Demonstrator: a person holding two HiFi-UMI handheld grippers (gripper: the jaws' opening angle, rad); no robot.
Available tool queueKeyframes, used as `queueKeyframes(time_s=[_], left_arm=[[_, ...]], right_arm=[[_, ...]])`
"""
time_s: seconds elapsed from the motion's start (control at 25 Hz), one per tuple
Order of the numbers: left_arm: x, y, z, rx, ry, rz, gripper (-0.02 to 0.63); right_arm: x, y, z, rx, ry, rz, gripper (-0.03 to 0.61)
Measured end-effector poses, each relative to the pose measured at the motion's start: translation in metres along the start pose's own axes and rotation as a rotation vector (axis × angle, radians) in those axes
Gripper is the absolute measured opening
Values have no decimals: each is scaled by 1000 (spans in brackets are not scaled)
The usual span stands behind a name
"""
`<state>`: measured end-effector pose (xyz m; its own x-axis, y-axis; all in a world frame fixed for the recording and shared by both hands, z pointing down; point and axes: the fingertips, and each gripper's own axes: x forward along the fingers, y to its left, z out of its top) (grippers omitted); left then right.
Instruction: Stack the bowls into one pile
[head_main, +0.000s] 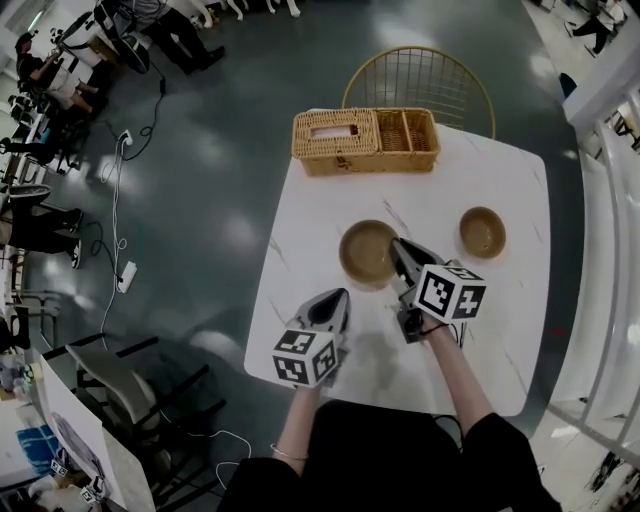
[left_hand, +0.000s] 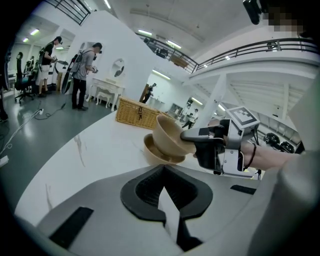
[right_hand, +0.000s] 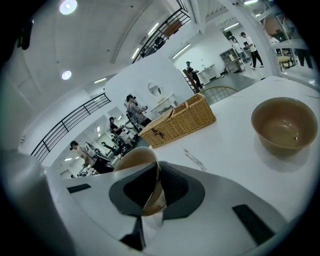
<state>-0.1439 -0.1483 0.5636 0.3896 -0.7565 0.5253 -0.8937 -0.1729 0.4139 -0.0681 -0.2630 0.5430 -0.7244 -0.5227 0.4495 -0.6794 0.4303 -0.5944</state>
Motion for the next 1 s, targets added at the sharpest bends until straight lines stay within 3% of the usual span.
queueKeyframes(time_s=[0.56, 0.88, 1.0], left_arm=[[3, -8, -6, 5, 17, -19, 14], [5, -12, -11, 1, 26, -24, 14], [5, -13, -12, 0, 25, -25, 14]], right_arm=[[11, -9, -8, -99, 47, -53, 31], [12, 1, -5, -220, 46, -22, 32], [11, 1, -6, -251, 36, -27, 79]])
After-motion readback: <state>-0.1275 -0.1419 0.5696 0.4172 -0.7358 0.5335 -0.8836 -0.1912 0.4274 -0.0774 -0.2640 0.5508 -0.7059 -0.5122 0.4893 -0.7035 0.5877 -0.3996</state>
